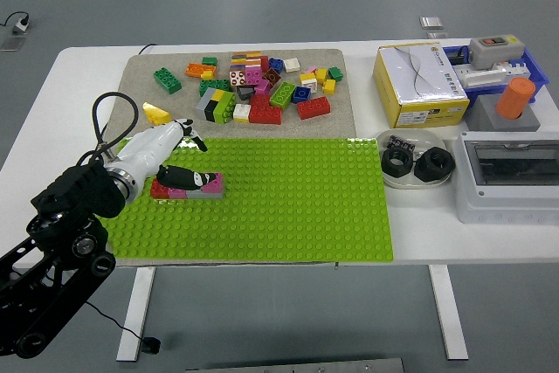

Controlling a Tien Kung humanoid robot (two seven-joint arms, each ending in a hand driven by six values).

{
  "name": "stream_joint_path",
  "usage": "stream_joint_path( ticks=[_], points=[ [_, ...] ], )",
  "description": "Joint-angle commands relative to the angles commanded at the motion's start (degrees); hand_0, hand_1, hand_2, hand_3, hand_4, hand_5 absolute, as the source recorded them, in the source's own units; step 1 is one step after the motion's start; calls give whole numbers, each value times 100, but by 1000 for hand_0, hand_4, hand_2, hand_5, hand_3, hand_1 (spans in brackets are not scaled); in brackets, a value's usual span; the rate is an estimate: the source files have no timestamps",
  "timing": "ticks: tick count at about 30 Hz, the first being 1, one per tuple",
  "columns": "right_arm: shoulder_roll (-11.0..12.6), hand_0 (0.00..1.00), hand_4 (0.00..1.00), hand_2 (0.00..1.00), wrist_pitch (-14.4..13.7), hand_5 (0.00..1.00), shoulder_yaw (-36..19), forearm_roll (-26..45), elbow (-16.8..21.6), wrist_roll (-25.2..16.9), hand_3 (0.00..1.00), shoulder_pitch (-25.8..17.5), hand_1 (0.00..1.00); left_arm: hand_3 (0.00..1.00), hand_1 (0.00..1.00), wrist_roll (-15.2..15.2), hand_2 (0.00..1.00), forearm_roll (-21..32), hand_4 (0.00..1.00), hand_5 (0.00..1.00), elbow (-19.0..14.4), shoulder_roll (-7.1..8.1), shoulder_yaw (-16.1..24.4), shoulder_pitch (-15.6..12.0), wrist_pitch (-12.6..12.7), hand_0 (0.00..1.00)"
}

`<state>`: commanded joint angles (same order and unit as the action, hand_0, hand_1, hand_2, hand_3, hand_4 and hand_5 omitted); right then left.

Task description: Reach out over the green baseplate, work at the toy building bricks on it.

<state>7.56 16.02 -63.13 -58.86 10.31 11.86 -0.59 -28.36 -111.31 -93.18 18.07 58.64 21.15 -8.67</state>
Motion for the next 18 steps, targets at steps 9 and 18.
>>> stream_joint_path(
  ticks=[9, 18],
  points=[
    [-58, 658, 569, 748, -69, 998, 85, 48, 0, 104, 872, 78, 667, 650, 919, 1307, 929, 20, 611, 2, 312, 949, 695, -453, 694, 979],
    [-205, 659, 551, 752, -145, 998, -208, -388, 0, 319, 863, 252, 667, 661, 899, 2256, 909, -35, 575, 2, 699, 1218, 893, -844, 1155, 954]
  ],
)
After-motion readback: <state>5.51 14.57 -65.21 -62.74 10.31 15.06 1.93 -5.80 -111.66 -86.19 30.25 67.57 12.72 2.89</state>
